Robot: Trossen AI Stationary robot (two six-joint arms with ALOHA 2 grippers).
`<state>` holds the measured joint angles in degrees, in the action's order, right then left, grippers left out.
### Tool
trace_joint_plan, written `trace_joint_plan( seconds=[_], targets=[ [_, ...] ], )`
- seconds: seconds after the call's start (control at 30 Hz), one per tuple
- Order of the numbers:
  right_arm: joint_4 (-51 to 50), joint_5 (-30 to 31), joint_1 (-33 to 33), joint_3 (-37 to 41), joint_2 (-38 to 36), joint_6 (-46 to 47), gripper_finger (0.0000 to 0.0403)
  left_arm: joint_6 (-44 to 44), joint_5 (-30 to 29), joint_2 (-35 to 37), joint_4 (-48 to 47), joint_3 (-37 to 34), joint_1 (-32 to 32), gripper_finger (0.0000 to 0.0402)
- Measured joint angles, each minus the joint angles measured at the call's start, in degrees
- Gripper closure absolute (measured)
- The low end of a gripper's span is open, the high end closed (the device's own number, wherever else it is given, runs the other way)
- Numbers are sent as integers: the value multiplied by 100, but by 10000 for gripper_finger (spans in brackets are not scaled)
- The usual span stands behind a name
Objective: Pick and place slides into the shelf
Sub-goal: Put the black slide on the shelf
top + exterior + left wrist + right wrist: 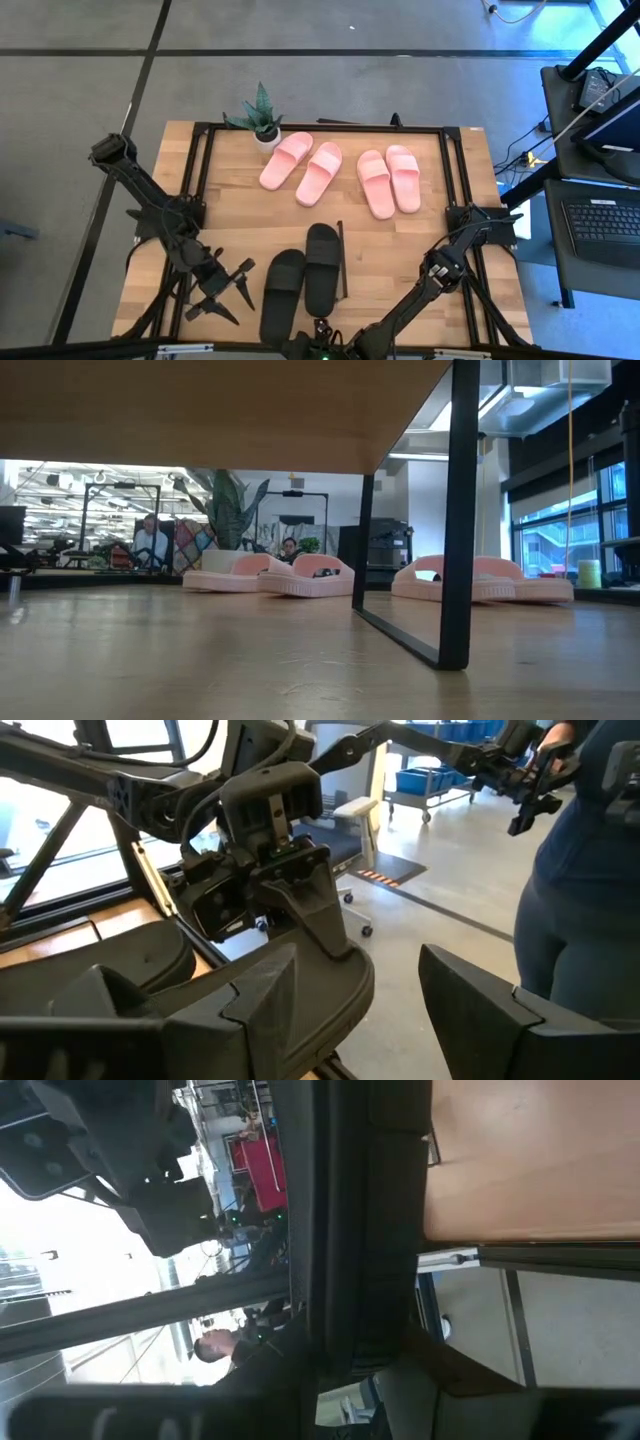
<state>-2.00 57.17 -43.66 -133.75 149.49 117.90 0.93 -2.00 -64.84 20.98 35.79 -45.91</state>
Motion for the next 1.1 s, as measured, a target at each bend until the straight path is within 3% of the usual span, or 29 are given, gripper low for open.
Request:
trace_joint_plan(
  seconds=[0.53,0.87,1.1],
  targets=[
    [-19,38,0,0,-1,5,306,-11,0,2,-103,0,188,201],
    [-90,74,0,0,-2,3,258,-153,-2,4,-116,0,483,201],
    [-87,710,-2,0,-4,5,250,-150,-2,7,-254,0,595,201]
  ],
)
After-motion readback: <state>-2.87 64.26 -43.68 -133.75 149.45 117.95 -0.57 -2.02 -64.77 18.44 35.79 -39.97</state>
